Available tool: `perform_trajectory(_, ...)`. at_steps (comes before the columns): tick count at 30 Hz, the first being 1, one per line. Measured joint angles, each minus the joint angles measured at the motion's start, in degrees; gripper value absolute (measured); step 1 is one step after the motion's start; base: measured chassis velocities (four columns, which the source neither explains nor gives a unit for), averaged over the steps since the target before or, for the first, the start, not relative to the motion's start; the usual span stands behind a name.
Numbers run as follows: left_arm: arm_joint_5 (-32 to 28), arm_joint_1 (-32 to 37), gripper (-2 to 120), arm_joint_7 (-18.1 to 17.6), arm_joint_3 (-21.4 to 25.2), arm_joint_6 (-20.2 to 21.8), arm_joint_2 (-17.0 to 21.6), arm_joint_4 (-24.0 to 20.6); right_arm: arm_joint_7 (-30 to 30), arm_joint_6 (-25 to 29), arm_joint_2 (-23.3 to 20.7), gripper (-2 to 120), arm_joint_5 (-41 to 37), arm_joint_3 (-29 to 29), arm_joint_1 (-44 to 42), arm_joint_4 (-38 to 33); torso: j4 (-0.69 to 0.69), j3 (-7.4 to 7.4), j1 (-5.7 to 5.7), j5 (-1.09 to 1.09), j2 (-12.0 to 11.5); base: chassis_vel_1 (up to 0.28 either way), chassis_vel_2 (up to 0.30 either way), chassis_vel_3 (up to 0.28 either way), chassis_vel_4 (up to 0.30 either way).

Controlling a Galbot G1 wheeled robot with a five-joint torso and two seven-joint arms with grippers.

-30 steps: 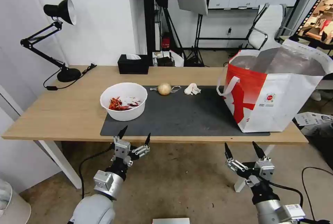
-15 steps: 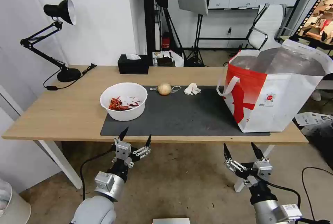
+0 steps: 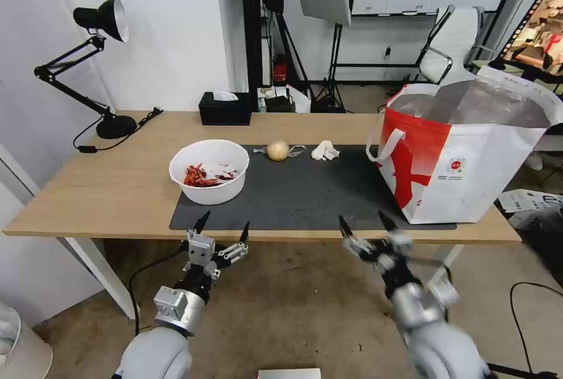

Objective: Pick up the trash from the table and place it into the takeout bag.

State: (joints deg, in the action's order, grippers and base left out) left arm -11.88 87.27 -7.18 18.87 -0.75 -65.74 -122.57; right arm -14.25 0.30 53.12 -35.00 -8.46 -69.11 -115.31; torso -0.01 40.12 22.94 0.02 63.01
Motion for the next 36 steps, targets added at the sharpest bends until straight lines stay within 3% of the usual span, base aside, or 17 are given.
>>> perform_trajectory(2, -0.1, 0.4, 100, 0.0, 0.8, 0.0, -0.1, 0.0, -3.0, -1.3, -1.3, 100, -3.6, 6.3, 10.4, 4.3, 0.01, 0.0, 0.0, -0.02, 0.0, 0.0, 0.0, 0.0, 0.0)
perform_trajectory(6, -0.1, 0.7, 100, -0.1, 1.4, 0.0, -0.1, -0.3, -5.4, -1.7, -0.9, 100, -5.4, 12.6, 18.9, 8.9, 0.02, 0.0, 0.0, -0.03, 0.0, 0.0, 0.0, 0.0, 0.0)
perform_trajectory(10, -0.2, 1.2, 100, -0.1, 2.2, 0.0, -0.2, -0.9, -10.9, -4.2, 2.4, 100, -9.7, 21.8, 33.9, 18.5, 0.0, 0.0, 0.0, -0.02, 0.0, 0.0, 0.0, 0.0, 0.0)
perform_trajectory(14, -0.2, 1.3, 100, -0.2, 2.4, 0.0, -0.5, -0.3, -14.0, -6.4, 5.8, 100, -11.8, 25.3, 41.4, 25.4, 0.01, 0.0, 0.0, -0.05, 0.0, 0.0, 0.0, 0.0, 0.0)
perform_trajectory(16, -0.1, 1.3, 100, -0.2, 2.3, -0.1, -0.9, -0.1, -15.4, -7.5, 9.9, 100, -13.6, 27.7, 47.3, 33.6, 0.02, -0.01, 0.0, -0.02, 0.0, 0.0, 0.0, 0.0, 0.0)
perform_trajectory(17, -0.1, 1.3, 100, -0.2, 2.3, -0.1, -0.9, -0.1, -15.4, -7.5, 9.9, 100, -13.6, 27.7, 47.3, 33.6, 0.02, -0.01, 0.0, -0.02, 0.0, 0.0, 0.0, 0.0, 0.0)
perform_trajectory(19, 0.1, 1.4, 100, -0.2, 2.1, -0.6, -1.1, 0.0, -15.9, -7.7, 14.1, 100, -15.2, 28.8, 52.1, 42.7, 0.01, 0.0, -0.01, -0.02, 0.0, 0.0, 0.0, 0.0, 0.0)
perform_trajectory(20, 0.1, 1.4, 100, -0.2, 2.1, -0.6, -1.1, 0.0, -15.9, -7.7, 14.1, 100, -15.2, 28.8, 52.1, 42.7, 0.01, 0.0, -0.01, -0.02, 0.0, 0.0, 0.0, 0.0, 0.0)
perform_trajectory(23, 0.2, 1.6, 100, -0.1, 2.1, -0.9, -1.4, 0.0, -16.1, -10.0, 18.9, 100, -15.8, 28.7, 57.1, 53.3, 0.01, -0.01, 0.0, -0.03, 0.0, 0.0, 0.0, 0.0, 0.0)
perform_trajectory(28, 0.2, 1.9, 100, -0.1, 2.5, -1.7, -1.5, 0.4, -16.1, -12.2, 22.9, 100, -15.1, 27.7, 59.0, 61.0, 0.01, -0.01, -0.01, -0.02, 0.0, 0.0, 0.0, 0.0, 0.0)
perform_trajectory(36, 0.2, 2.0, 100, -0.1, 2.6, -2.0, -1.7, 1.0, -16.2, -13.5, 26.5, 100, -12.6, 25.8, 58.6, 66.4, 0.01, -0.01, -0.01, -0.02, 0.0, 0.0, 0.0, 0.0, 0.0)
